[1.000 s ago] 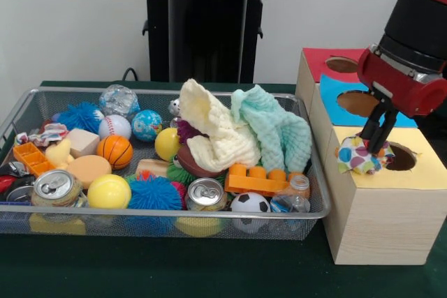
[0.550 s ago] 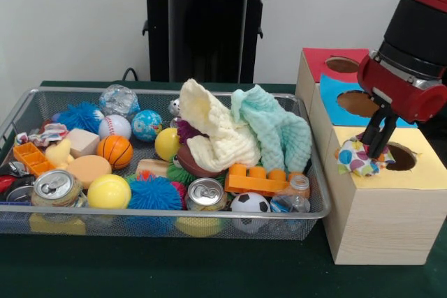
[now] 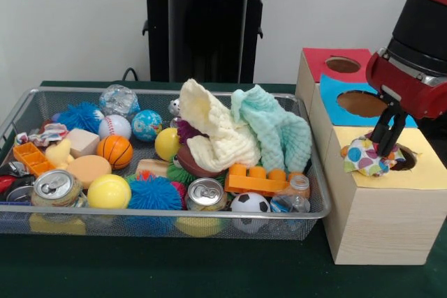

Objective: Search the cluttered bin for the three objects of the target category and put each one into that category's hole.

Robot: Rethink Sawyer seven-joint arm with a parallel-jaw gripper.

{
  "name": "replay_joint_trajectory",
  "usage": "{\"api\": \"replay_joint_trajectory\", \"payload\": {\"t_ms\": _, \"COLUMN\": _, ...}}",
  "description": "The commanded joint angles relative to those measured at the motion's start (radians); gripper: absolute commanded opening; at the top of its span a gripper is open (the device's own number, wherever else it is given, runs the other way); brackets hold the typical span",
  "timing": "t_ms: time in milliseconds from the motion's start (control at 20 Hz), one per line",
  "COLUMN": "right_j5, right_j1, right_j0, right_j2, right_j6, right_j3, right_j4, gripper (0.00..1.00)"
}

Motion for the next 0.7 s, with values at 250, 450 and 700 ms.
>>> {"api": "replay_joint_trajectory", "payload": {"t_ms": 250, "right_j5": -0.025, "right_j1": 0.03, "right_j0": 0.012, "right_j2": 0.053, "right_j6": 0.253, "right_j3": 0.072, "right_j4": 0.062, "gripper": 0.0}}
{"api": "replay_joint_trajectory", "payload": {"t_ms": 450, "right_j5": -0.034, "right_j1": 0.048, "right_j0": 0.016, "right_j2": 0.053, "right_j6": 0.258, "right_j3": 0.066, "right_j4": 0.071, "gripper": 0.0}}
{"api": "replay_joint_trajectory", "payload": {"t_ms": 700, "right_j5": -0.027, "right_j1": 0.046, "right_j0": 0.023, "right_j2": 0.051, "right_j6": 0.257, "right_j3": 0.073, "right_j4": 0.078, "gripper": 0.0}}
